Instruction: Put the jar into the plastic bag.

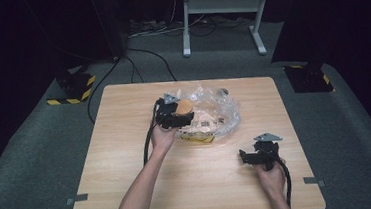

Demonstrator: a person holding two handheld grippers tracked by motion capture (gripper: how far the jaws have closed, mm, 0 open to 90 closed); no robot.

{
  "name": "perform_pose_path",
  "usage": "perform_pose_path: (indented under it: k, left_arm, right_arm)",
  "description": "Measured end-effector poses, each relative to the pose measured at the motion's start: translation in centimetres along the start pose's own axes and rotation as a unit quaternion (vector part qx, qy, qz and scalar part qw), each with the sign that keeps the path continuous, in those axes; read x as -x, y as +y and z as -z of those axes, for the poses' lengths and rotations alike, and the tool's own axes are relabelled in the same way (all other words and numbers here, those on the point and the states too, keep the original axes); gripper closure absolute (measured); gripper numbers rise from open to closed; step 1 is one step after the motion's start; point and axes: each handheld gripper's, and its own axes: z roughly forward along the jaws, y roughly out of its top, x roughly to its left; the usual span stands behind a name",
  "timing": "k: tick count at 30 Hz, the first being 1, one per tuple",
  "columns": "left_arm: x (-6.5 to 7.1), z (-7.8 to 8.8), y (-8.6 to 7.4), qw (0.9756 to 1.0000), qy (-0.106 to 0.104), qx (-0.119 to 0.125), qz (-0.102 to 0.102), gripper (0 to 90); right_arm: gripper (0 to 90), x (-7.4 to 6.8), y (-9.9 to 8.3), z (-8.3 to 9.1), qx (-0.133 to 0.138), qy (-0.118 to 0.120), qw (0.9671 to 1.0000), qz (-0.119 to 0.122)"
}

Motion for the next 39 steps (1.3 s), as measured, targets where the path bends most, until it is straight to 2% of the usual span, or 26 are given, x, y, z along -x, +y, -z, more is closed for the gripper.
perform_pose_path:
  k: [6, 15, 17, 21, 22, 28, 32, 36, 39]
  left_arm:
    - [-0.4, -0.7, -0.2, 0.9999, 0.006, 0.005, 0.008, 25.7]
    - [-1.1, -1.6, -0.6, 0.9999, 0.014, 0.000, 0.008, 25.7]
    - [-1.1, -1.8, -0.6, 0.9998, 0.016, 0.005, 0.012, 25.7]
    - [-1.1, -2.0, -0.7, 0.9999, 0.017, 0.003, 0.003, 25.7]
    - [-1.0, -2.2, -0.8, 0.9998, 0.017, 0.008, 0.008, 25.7]
    - [-1.2, -2.7, -1.1, 0.9998, 0.020, 0.003, 0.003, 25.7]
    - [-1.2, -3.1, -1.3, 0.9997, 0.023, 0.007, 0.011, 25.7]
    - [-1.4, -3.4, -1.4, 0.9996, 0.027, 0.001, 0.004, 25.7]
    - [-1.4, -3.7, -1.6, 0.9995, 0.030, 0.006, 0.011, 25.7]
  right_arm:
    - [5.4, 0.0, 0.0, 0.0, 0.000, 0.000, 1.0000, 0.000]
    - [5.4, 0.0, 0.0, 0.0, 0.000, 0.000, 1.0000, 0.000]
    - [5.4, 0.0, 0.0, 0.0, 0.000, 0.000, 1.0000, 0.000]
    - [5.4, 0.0, 0.0, 0.0, 0.000, 0.000, 1.0000, 0.000]
    - [5.4, 0.0, 0.0, 0.0, 0.000, 0.000, 1.0000, 0.000]
    - [5.4, 0.0, 0.0, 0.0, 0.000, 0.000, 1.0000, 0.000]
    - [5.4, 0.0, 0.0, 0.0, 0.000, 0.000, 1.0000, 0.000]
    - [5.4, 0.0, 0.0, 0.0, 0.000, 0.000, 1.0000, 0.000]
    - [5.4, 0.0, 0.0, 0.0, 0.000, 0.000, 1.0000, 0.000]
